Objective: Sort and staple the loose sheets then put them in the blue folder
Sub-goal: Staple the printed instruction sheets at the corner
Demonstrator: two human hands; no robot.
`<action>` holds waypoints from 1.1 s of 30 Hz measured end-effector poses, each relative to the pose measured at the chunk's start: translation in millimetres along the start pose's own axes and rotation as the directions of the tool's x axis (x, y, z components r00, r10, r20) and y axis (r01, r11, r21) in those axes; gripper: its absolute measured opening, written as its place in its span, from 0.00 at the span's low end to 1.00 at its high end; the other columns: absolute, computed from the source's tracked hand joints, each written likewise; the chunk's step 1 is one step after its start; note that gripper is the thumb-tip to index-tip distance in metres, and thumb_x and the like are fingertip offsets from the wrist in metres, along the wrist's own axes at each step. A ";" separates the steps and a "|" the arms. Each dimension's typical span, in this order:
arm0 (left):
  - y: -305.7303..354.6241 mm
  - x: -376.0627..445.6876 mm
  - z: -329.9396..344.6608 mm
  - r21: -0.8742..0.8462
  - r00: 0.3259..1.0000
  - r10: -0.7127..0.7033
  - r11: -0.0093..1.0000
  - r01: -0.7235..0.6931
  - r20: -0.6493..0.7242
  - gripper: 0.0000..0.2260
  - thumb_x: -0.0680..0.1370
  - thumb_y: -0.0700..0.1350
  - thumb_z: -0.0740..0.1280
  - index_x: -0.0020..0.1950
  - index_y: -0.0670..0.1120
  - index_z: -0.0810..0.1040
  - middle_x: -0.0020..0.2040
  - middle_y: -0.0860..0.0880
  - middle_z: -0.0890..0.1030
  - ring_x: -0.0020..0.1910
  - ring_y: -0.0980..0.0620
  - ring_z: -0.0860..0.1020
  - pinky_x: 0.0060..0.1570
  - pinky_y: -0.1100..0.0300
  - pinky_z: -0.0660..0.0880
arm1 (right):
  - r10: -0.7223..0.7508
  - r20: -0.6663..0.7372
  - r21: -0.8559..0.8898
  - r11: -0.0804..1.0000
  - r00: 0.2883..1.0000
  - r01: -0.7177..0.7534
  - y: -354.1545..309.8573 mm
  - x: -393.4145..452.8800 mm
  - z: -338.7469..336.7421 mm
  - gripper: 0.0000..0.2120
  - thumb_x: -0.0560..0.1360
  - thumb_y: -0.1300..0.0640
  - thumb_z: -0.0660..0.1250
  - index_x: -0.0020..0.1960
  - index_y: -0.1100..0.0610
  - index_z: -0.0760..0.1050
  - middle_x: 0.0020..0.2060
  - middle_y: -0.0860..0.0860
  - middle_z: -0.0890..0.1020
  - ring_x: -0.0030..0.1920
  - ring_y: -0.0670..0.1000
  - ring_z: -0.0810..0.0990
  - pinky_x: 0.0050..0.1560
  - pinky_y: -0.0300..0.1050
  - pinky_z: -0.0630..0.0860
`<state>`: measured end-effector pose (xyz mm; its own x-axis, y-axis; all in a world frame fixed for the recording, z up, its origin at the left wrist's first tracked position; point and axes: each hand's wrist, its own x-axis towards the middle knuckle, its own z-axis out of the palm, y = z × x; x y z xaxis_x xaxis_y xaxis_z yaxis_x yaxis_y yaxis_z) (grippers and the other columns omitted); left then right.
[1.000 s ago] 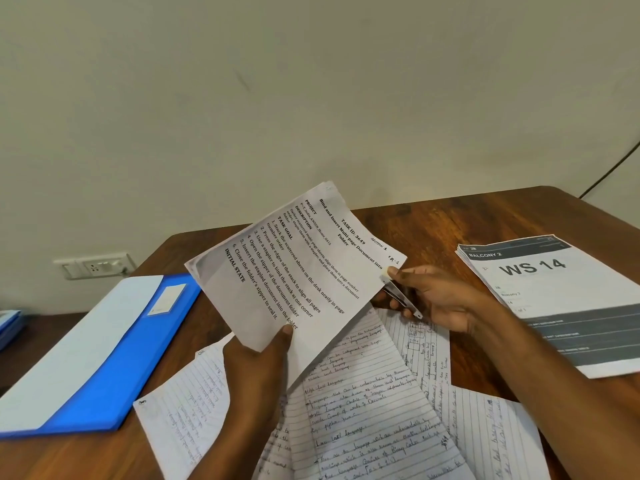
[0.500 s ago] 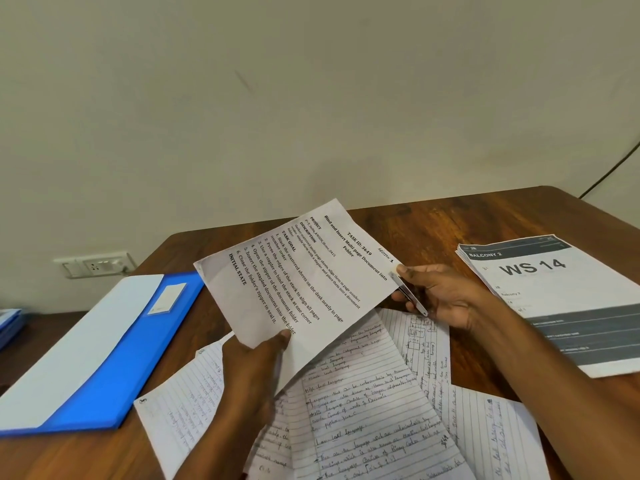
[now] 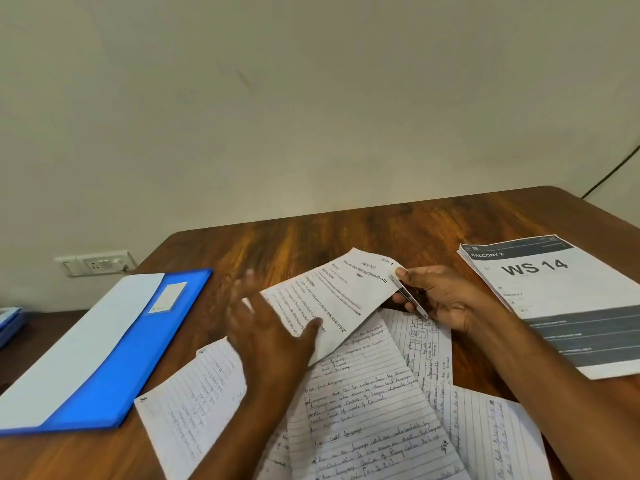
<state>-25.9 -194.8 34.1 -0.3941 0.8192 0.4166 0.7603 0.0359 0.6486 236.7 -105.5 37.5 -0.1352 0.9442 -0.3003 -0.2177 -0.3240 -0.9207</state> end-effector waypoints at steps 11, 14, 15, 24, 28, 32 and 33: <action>55.7 3.3 86.7 0.204 0.716 0.644 0.689 -0.696 0.268 0.13 0.77 0.49 0.74 0.61 0.50 0.83 0.59 0.50 0.85 0.55 0.49 0.79 0.54 0.53 0.75 | 0.002 -0.014 -0.009 1.000 1.000 -0.002 -0.7 -2.9 2.0 0.17 0.79 0.58 0.72 0.62 0.70 0.79 0.38 0.63 0.85 0.32 0.52 0.84 0.30 0.44 0.83; 51.0 4.6 95.8 0.214 0.677 0.706 0.642 -0.736 0.208 0.10 0.76 0.45 0.75 0.57 0.47 0.85 0.54 0.48 0.87 0.51 0.48 0.82 0.49 0.53 0.75 | 0.021 -0.006 -0.013 1.000 1.000 -0.021 0.0 -2.3 2.5 0.18 0.79 0.59 0.72 0.62 0.71 0.79 0.40 0.65 0.85 0.34 0.55 0.85 0.33 0.46 0.84; 48.9 4.9 97.7 0.217 0.671 0.718 0.637 -0.740 0.184 0.11 0.76 0.45 0.76 0.57 0.46 0.86 0.53 0.48 0.87 0.49 0.47 0.83 0.48 0.53 0.75 | 0.031 -0.005 -0.008 0.999 1.000 -0.031 0.0 -2.1 2.4 0.18 0.79 0.59 0.72 0.62 0.71 0.78 0.40 0.65 0.85 0.35 0.56 0.85 0.34 0.47 0.84; 40.5 7.5 103.4 0.198 0.683 0.710 0.654 -0.730 0.172 0.13 0.72 0.42 0.80 0.56 0.44 0.87 0.52 0.46 0.87 0.47 0.46 0.83 0.42 0.54 0.78 | 0.162 0.043 0.115 0.979 0.986 -0.166 -3.9 -6.3 0.2 0.18 0.80 0.57 0.70 0.61 0.72 0.76 0.51 0.67 0.84 0.37 0.56 0.86 0.37 0.49 0.85; 39.7 7.5 103.3 0.190 0.681 0.716 0.655 -0.731 0.153 0.15 0.71 0.42 0.81 0.56 0.44 0.87 0.52 0.46 0.87 0.47 0.46 0.83 0.42 0.54 0.79 | 0.171 0.058 0.110 0.978 0.984 -0.176 -4.4 -7.8 0.8 0.20 0.78 0.59 0.72 0.63 0.73 0.76 0.50 0.66 0.84 0.42 0.58 0.85 0.40 0.49 0.85; 38.7 5.6 104.0 0.171 0.697 0.702 0.676 -0.716 0.145 0.15 0.72 0.43 0.80 0.57 0.45 0.87 0.53 0.46 0.87 0.48 0.46 0.84 0.44 0.54 0.80 | 0.175 0.051 0.158 0.971 0.983 -0.181 -2.3 -4.3 2.7 0.21 0.77 0.60 0.74 0.64 0.72 0.76 0.49 0.65 0.84 0.39 0.57 0.85 0.36 0.50 0.87; 38.4 5.6 104.1 0.166 0.700 0.700 0.681 -0.714 0.142 0.15 0.72 0.43 0.80 0.58 0.45 0.87 0.54 0.46 0.87 0.49 0.46 0.84 0.44 0.54 0.79 | 0.172 0.047 0.158 0.971 0.984 -0.177 -2.1 -3.8 3.1 0.21 0.76 0.60 0.75 0.64 0.72 0.77 0.49 0.64 0.84 0.39 0.57 0.85 0.37 0.51 0.87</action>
<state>54.8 -129.3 -5.0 0.3295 0.6801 0.6549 0.8843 -0.4654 0.0384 234.6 -108.6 41.3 -0.2156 0.8707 -0.4420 -0.3399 -0.4913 -0.8020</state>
